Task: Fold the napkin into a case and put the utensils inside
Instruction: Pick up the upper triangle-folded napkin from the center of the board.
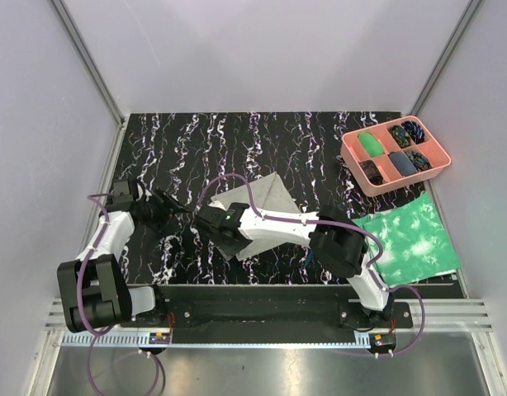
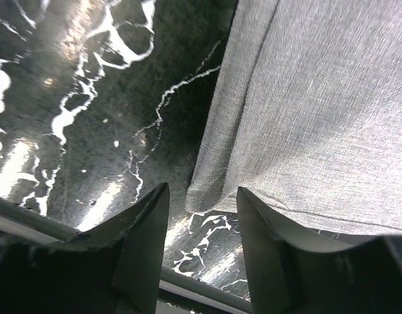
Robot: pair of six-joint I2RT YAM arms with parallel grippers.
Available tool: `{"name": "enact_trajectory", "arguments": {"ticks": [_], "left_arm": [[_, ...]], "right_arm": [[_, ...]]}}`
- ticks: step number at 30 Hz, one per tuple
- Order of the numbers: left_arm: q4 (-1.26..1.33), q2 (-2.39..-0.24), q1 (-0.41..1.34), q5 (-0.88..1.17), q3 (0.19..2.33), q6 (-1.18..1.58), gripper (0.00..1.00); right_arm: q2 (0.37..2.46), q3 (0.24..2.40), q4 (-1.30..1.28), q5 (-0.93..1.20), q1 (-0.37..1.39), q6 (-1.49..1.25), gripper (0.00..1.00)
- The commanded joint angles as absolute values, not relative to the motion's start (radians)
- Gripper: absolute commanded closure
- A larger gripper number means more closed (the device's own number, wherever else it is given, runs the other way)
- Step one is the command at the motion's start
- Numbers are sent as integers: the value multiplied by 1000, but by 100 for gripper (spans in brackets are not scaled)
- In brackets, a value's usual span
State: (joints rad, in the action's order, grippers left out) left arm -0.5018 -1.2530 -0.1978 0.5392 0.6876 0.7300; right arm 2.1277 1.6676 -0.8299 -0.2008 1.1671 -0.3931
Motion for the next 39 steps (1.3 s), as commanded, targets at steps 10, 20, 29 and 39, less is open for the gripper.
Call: {"name": "enact_trajectory", "arguments": {"ticks": [10,20,29,39], "left_arm": [[-466,-1261,-202,580,684,713,28],[-457,-1287,-202,589,695,700,27],[-422,-1325,-196,598,678,686,26],[-241,-1385,-28,603,670,788,24]], "right_arm": [[2169,1709,-819,-193,1175,-382,48],[2195,1603,-724,-176,1175,-396,53],[2178,1428,-592,-167,1154,-384,77],[2103,1496,-601,-103,1143,-344,100]]}}
